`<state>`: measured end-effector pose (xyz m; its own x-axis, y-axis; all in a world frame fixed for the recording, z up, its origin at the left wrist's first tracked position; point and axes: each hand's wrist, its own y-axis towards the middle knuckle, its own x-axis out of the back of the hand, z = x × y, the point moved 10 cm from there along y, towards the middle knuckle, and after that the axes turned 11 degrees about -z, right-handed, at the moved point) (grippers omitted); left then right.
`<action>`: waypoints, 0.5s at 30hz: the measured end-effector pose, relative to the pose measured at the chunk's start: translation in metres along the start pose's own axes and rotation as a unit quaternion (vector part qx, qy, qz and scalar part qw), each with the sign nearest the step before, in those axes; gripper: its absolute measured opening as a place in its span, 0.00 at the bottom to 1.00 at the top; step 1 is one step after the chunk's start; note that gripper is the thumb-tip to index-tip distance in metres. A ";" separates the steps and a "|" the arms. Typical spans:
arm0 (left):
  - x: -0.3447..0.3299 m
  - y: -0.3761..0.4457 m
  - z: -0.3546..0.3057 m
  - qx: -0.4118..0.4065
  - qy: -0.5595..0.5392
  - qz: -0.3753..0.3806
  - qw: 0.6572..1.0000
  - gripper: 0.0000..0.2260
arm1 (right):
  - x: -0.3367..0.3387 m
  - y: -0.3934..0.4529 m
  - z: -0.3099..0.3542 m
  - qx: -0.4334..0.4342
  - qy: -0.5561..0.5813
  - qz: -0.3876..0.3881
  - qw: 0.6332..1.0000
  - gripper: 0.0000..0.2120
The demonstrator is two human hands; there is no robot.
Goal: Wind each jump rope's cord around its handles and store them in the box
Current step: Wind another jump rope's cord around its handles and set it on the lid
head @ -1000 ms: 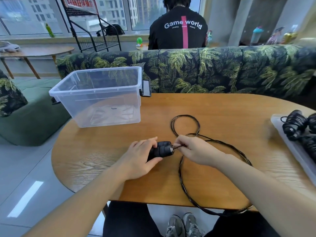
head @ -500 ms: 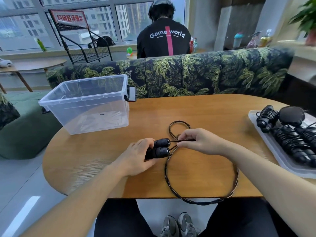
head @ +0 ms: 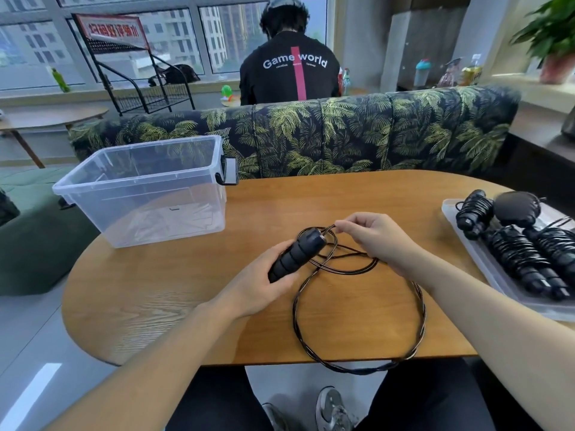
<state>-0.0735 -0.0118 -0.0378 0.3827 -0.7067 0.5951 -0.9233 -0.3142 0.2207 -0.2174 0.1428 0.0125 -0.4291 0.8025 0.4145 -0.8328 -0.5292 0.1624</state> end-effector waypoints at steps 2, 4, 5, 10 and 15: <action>0.001 0.005 0.000 0.006 -0.038 -0.029 0.999 0.23 | 0.001 0.005 -0.001 -0.011 0.015 -0.016 1.000 0.13; 0.004 0.011 0.004 0.032 -0.108 -0.069 0.991 0.21 | -0.001 0.010 0.000 -0.022 0.033 -0.033 0.999 0.12; 0.006 0.015 0.008 0.051 -0.148 -0.092 0.983 0.20 | -0.003 0.013 0.002 -0.025 0.037 -0.033 0.998 0.11; 0.011 0.028 0.038 0.178 -0.320 -0.184 0.912 0.16 | -0.027 0.025 0.013 -0.026 -0.025 0.006 0.999 0.10; -0.004 0.034 0.051 0.299 -0.490 -0.219 0.789 0.15 | -0.062 0.026 0.024 -0.014 0.008 0.065 0.998 0.12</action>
<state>-0.1052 -0.0522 -0.0717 0.7717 -0.5063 -0.3850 -0.6285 -0.7000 -0.3391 -0.2039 0.0725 0.0129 -0.5396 0.7321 0.4157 -0.7793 -0.6212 0.0823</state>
